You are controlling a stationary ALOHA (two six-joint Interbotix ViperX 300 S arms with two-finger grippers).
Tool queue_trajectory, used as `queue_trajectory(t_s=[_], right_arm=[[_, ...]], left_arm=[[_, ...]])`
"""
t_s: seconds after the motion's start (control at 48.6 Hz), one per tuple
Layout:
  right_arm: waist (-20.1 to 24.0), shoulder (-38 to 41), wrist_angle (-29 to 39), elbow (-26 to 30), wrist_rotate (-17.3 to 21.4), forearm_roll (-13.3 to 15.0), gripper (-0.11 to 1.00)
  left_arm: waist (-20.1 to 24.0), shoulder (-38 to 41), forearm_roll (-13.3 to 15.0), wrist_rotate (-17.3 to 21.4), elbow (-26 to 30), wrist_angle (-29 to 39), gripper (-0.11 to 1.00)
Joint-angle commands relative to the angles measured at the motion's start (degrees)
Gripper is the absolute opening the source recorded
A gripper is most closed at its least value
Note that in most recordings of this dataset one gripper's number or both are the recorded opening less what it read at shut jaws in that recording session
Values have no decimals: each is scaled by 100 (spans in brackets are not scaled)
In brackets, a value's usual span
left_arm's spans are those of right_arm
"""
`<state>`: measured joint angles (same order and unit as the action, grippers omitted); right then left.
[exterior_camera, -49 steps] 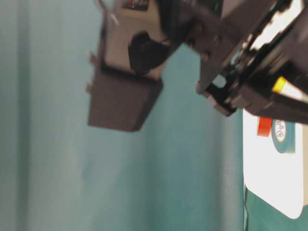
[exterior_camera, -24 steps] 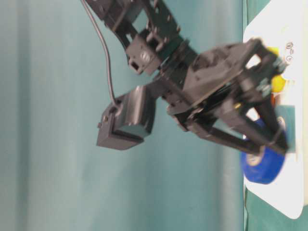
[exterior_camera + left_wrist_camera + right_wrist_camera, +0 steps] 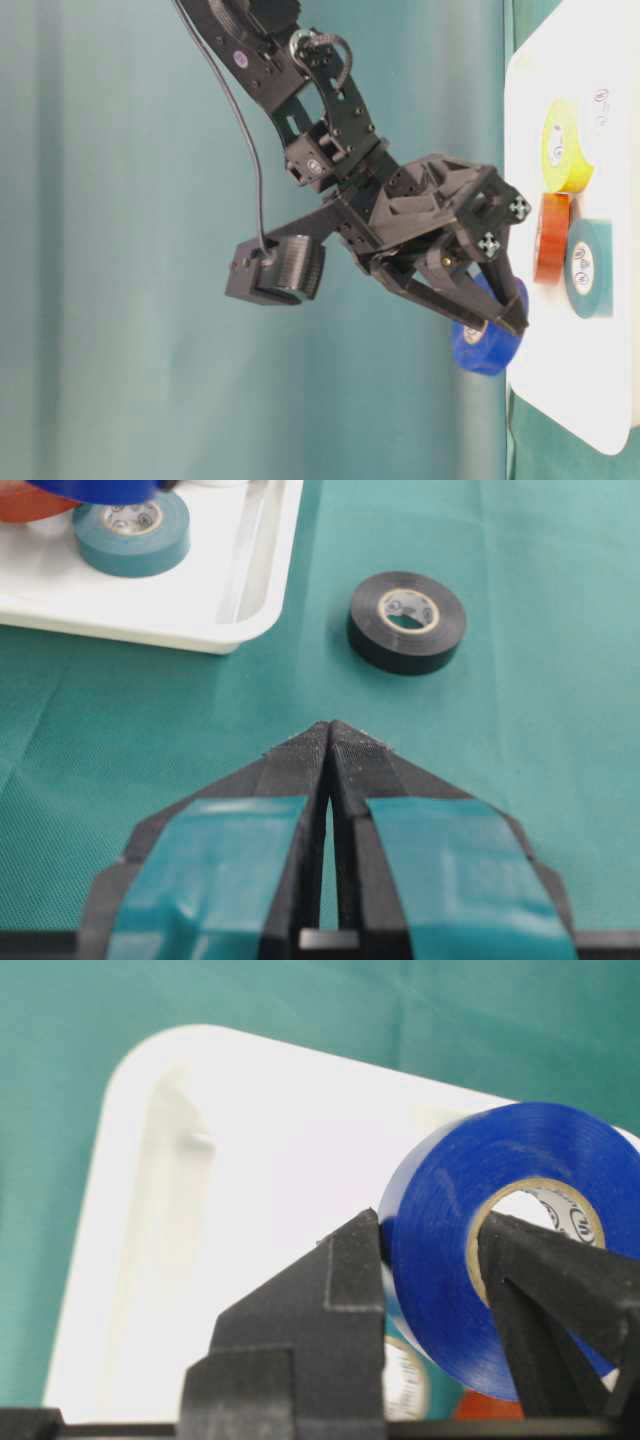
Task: Put the tape into the white case with the right arm.
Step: 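Carry the blue roll into the tray's left side and release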
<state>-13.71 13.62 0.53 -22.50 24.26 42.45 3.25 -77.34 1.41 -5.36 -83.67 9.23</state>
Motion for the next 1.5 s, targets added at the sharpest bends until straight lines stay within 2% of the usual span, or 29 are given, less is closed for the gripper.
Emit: queue_trajectory(t_s=[0.0,0.411,0.494,0.679,0.699,0.782,1.111,1.481], right_arm=[[-53,-114,-62,149,9,70,2],[-123,-105,0,246,62,70,3],[-114,-105,0,246,53,70,17],[-114,-97,9,237,62,70,70],[-114,-105,9,237,62,70,73],[-123,-105,35,229,62,70,68],[-123,-536,334,-193,70,70,69],[-114,-1556,475,-1441,79,70,69]], left_arm=[[18,53,9,0,70,-62,0],[18,44,9,0,62,-62,0],[18,53,0,0,70,-62,0],[18,53,0,0,70,-62,0],[18,53,9,0,70,-62,0],[18,44,9,9,62,-62,0],[18,53,0,9,62,-62,0],[18,44,9,0,62,-62,0]])
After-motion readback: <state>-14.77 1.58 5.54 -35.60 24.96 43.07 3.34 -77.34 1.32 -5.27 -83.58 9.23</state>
